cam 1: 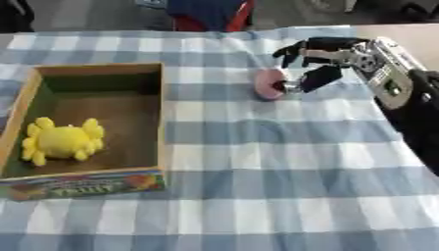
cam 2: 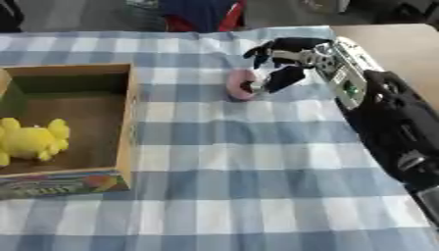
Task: Pick up objects on the table and place them in the box.
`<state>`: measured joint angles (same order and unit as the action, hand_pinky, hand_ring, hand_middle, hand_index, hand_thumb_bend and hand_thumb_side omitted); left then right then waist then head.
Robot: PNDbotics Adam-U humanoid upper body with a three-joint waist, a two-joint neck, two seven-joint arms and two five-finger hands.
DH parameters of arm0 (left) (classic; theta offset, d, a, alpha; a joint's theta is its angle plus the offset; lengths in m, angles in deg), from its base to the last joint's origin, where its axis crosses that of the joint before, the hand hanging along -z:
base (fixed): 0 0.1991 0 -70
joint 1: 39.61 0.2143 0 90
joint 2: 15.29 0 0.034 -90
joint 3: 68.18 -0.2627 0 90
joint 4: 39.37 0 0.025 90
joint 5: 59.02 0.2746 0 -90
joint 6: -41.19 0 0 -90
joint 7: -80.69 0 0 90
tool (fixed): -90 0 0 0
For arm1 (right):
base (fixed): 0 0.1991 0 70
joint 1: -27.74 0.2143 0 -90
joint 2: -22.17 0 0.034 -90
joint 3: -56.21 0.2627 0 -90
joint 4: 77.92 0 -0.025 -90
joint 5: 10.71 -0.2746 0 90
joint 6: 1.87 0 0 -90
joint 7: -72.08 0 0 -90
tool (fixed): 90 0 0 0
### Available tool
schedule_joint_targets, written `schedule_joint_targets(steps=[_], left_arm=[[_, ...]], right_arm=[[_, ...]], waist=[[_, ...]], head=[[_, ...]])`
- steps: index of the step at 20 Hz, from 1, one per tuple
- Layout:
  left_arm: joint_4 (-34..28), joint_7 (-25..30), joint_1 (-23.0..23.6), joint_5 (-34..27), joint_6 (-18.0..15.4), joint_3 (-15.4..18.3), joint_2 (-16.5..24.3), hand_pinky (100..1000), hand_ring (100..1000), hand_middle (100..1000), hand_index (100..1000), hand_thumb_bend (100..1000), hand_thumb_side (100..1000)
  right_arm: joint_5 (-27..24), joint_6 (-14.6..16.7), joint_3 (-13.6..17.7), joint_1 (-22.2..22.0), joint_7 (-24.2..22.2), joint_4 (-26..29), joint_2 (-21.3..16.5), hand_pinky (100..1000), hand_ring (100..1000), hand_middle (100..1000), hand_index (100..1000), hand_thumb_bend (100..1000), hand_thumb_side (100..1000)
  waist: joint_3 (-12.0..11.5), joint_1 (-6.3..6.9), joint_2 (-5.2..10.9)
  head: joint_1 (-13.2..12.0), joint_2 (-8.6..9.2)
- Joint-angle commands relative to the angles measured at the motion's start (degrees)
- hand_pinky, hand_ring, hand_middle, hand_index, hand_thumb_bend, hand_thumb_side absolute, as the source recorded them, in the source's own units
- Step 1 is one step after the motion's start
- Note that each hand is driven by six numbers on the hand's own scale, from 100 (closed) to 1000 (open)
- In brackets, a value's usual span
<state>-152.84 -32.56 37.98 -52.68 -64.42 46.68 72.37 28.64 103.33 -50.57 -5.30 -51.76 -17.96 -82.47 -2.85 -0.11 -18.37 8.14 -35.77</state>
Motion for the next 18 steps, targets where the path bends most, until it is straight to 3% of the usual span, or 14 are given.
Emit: schedule_joint_targets(steps=[1, 9, 15, 18], left_arm=[[-1.1, 0.2, -0.6, 0.0, 0.0, 0.2, 1.3, 364, 594, 537, 811, 425, 564], [-1.1, 0.4, -0.7, -0.1, -0.1, 0.1, 1.1, 363, 593, 537, 811, 425, 564], [-1.1, 0.5, -0.8, -0.2, -0.2, 0.1, 1.1, 363, 592, 537, 810, 424, 564], [-1.1, 0.5, -0.8, -0.2, -0.1, 0.1, 1.1, 363, 592, 537, 810, 422, 564]], right_arm=[[1.9, 0.2, -0.1, 1.6, 0.3, -0.9, -0.7, 729, 884, 778, 1000, 361, 794], [7.5, 2.1, -0.4, 2.4, 2.3, -6.2, 1.4, 721, 885, 770, 1000, 376, 791], [8.5, 2.9, -0.3, 2.6, 2.8, -7.5, 2.1, 717, 881, 752, 997, 364, 798], [8.3, 2.9, -0.2, 2.7, 3.1, -7.5, 2.3, 710, 873, 726, 942, 332, 796]], waist=[[-0.1, 0.10, 0.97], [-0.3, 0.13, 0.66], [-0.4, 0.09, 0.46], [-0.5, 0.05, 0.44]], head=[[0.0, 0.62], [0.1, 0.69], [0.1, 0.72], [0.2, 0.78]])
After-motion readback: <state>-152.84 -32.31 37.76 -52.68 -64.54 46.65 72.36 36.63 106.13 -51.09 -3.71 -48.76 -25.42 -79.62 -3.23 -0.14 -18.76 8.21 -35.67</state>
